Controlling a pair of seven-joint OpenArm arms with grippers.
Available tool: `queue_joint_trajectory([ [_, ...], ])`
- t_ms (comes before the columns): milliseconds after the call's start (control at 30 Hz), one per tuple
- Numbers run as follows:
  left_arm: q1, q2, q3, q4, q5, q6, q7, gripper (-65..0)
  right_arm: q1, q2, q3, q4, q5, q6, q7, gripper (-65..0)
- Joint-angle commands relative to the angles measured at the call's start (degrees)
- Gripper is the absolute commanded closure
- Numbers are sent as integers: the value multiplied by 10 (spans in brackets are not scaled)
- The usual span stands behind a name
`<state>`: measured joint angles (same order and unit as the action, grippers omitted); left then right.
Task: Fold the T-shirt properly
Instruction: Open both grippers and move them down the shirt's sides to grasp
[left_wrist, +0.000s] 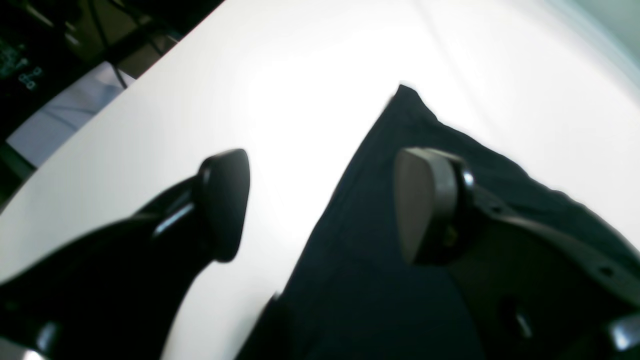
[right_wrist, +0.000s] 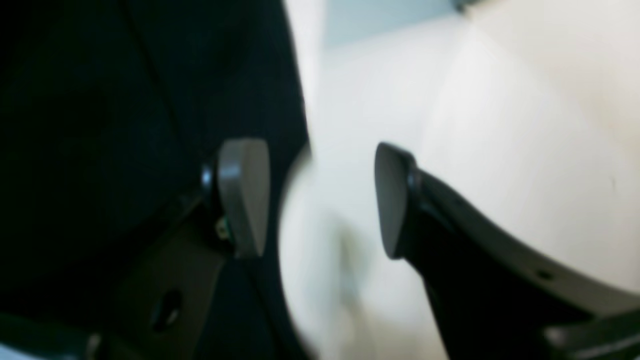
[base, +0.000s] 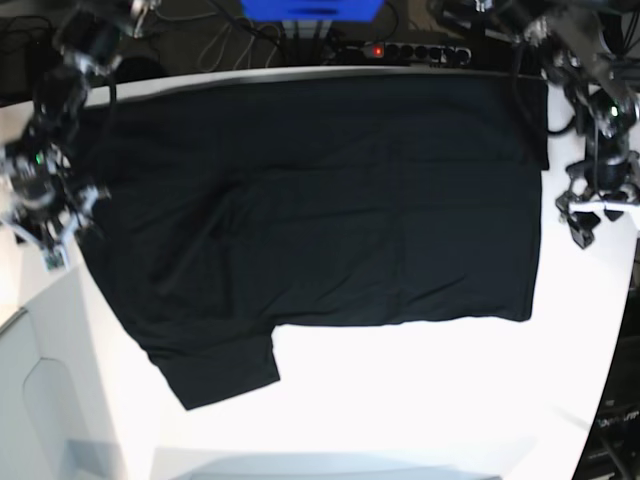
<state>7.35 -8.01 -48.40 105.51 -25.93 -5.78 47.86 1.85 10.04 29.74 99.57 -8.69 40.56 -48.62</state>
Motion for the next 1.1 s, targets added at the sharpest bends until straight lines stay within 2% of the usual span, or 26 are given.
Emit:
queue_joint_trajectory([
  [0,-17,-12,3,-5,-6,-2,-10,-437,35,10,-11,-16,2,-6,11,-344],
  [133,-66,-17,3,-78,-6,-2,-15,-437,146,20,-38,-146,2,-6,11,-342],
  [233,-95,-39,29,-130,-6,-2,-17,-437,225,27,-67,-249,2,-6,35,-343],
  [333,-121,-67,65,-176,-6,-2,-18,-437,275,42,-90,-354,2,-6,108,-344],
  [467,-148,-87,106,-238,-5,-1,-67,-437,334,60,-118,-504,2,-59,224,-344],
  [633,-167,-123,182,-322,-5,2,-148,-437,378,79,-118,-670,2,-118,365,-344],
  [767,-179,-134,217,-380,-5,2,-206,-437,397,94,-118,-761,2,-138,442,-344],
  [867,-193,-134,230,-409,-5,2,-222,-437,400,97,-118,-790,2,-138,480,-344],
  [1067,-220,-134,242,-450,-5,2,-223,-437,393,91,-118,-795,2,-138,484,-344],
])
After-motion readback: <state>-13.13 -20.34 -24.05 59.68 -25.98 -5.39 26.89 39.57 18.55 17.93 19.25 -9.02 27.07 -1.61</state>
